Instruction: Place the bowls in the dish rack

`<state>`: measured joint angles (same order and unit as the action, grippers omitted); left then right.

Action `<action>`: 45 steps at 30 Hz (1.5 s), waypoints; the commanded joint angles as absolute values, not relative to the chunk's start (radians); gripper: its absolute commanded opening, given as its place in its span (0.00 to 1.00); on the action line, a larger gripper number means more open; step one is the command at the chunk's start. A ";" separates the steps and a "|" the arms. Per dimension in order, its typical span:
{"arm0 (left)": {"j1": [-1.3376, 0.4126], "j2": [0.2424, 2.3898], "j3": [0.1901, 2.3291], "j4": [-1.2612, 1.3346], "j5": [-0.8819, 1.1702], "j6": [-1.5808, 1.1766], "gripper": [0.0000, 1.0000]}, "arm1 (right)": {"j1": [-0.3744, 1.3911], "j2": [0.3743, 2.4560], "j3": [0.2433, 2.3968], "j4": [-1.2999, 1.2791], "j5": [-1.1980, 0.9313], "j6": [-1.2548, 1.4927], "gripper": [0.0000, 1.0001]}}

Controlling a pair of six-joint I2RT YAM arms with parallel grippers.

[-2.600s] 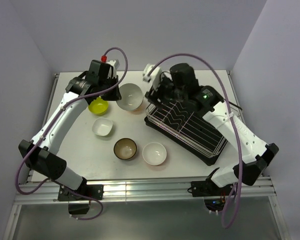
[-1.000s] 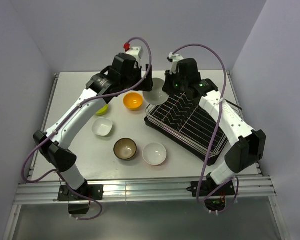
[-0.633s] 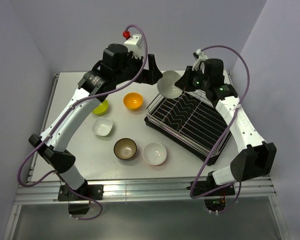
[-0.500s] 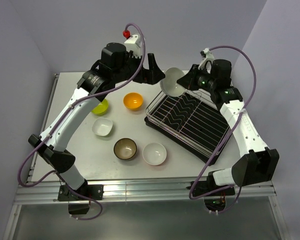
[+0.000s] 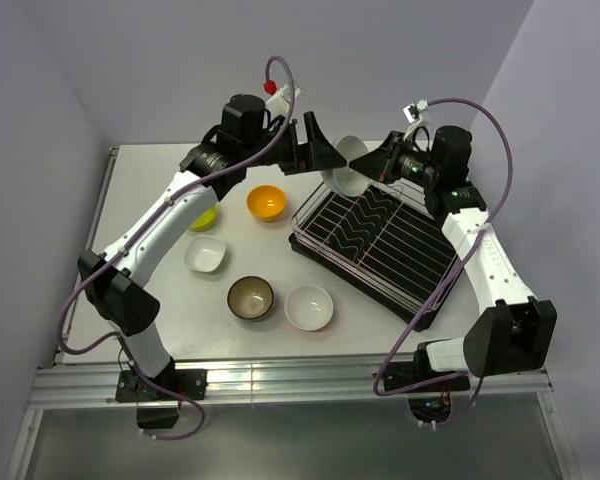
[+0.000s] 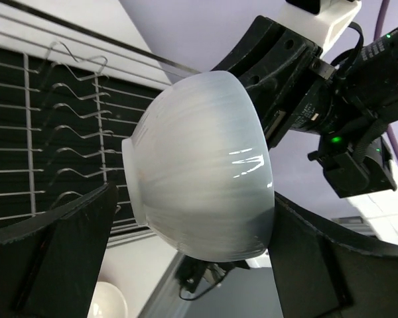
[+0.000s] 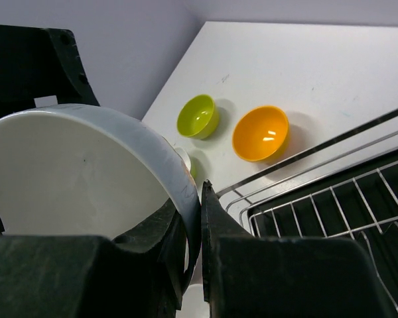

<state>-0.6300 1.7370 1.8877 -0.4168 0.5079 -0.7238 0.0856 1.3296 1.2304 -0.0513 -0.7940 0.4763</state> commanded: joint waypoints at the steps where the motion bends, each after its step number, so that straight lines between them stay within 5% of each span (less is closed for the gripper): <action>1: -0.637 1.753 1.881 -0.354 0.554 -0.787 0.94 | 0.077 1.287 1.232 0.110 -0.877 0.548 0.00; 11: -0.650 1.764 1.815 -0.218 0.637 -0.888 0.82 | 0.067 1.312 1.236 0.133 -0.871 0.568 0.00; 18: -0.664 1.787 1.821 -0.224 0.615 -0.899 0.85 | 0.063 1.321 1.230 0.135 -0.865 0.563 0.00; 21: -0.670 1.790 1.819 -0.239 0.604 -0.885 0.95 | 0.063 1.322 1.226 0.132 -0.865 0.560 0.00; 26: -0.672 1.798 1.833 -0.245 0.592 -0.873 0.94 | 0.064 1.322 1.216 0.130 -0.868 0.555 0.00; 31: -0.672 1.796 1.829 -0.224 0.609 -0.881 0.72 | 0.063 1.324 1.218 0.127 -0.871 0.554 0.00; 34: -0.670 1.790 1.819 -0.201 0.624 -0.888 0.46 | 0.064 1.331 1.223 0.115 -0.874 0.551 0.00; 35: -0.670 1.789 1.818 -0.183 0.630 -0.888 0.26 | 0.063 1.336 1.230 0.101 -0.873 0.548 0.00; 38: -0.670 1.795 1.848 -0.195 0.620 -0.876 0.02 | 0.064 1.359 1.255 0.057 -0.868 0.531 0.04; 45: -0.670 1.830 1.908 -0.216 0.525 -0.827 0.00 | 0.058 1.376 1.290 -0.024 -0.825 0.488 0.29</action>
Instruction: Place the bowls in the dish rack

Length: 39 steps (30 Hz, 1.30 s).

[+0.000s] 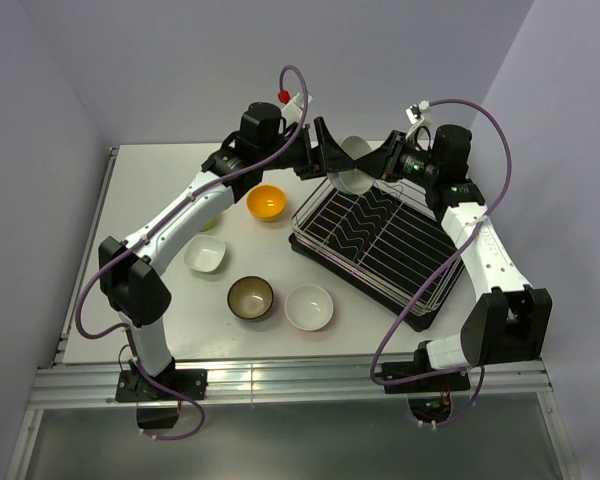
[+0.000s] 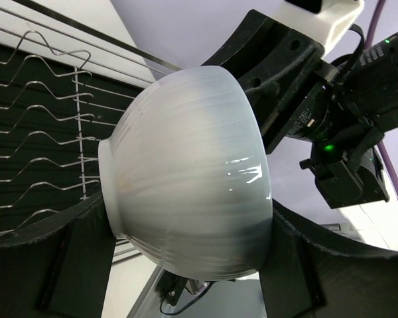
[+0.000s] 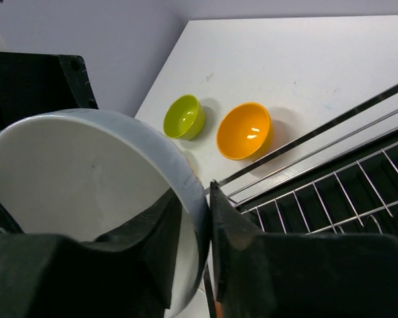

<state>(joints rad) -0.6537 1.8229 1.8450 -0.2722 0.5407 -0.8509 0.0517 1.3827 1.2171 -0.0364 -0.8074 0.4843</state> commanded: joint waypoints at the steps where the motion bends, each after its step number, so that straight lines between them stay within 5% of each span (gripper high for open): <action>1: -0.670 1.833 1.910 -0.215 0.512 -0.818 0.00 | 0.055 1.379 1.293 -0.032 -0.824 0.480 0.32; 9: -0.670 1.896 1.974 -0.229 0.376 -0.776 0.00 | 0.029 1.382 1.282 -0.066 -0.801 0.460 0.64; 15: -0.663 1.942 1.994 -0.219 0.307 -0.736 0.00 | 0.008 1.378 1.276 -0.097 -0.795 0.428 0.75; 39: -0.652 2.137 2.103 -0.196 0.212 -0.684 0.00 | -0.104 1.440 1.247 -0.230 -0.672 0.324 0.74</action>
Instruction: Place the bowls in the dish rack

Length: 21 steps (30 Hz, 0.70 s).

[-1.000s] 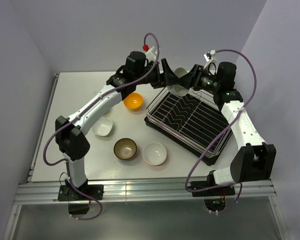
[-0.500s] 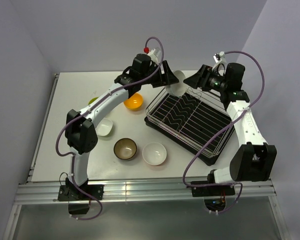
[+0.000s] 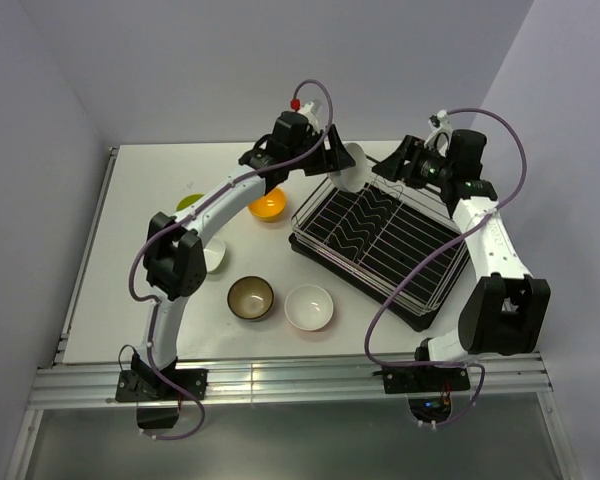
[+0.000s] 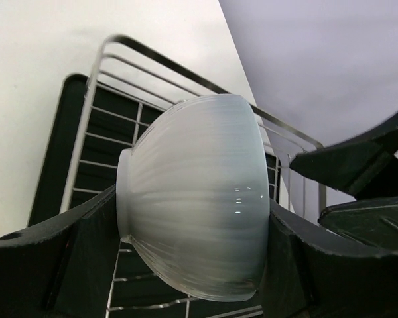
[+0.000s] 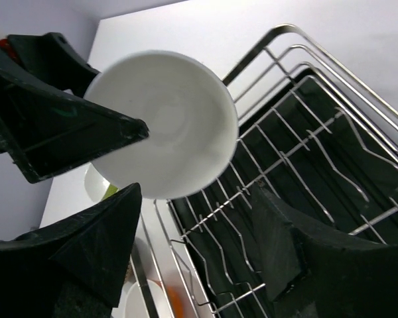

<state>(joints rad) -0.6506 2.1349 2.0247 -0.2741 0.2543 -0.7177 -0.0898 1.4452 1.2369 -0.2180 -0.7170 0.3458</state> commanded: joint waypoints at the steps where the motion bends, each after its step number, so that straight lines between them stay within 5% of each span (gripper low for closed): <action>1: -0.655 2.141 2.114 -0.196 0.201 -0.672 0.00 | -0.110 1.442 1.241 -0.235 -0.663 0.322 0.73; 6: -0.673 2.175 2.149 -0.215 0.100 -0.595 0.00 | -0.138 1.453 1.233 -0.252 -0.650 0.322 0.64; 21: -0.790 2.192 2.134 -0.158 -0.201 -0.281 0.00 | -0.187 1.470 1.207 -0.268 -0.669 0.299 0.62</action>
<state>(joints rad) -0.7631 2.1929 2.0834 -0.2729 -0.1089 -0.3965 -0.1696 1.4635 1.2171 -0.2741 -0.6697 0.3183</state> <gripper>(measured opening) 0.730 0.626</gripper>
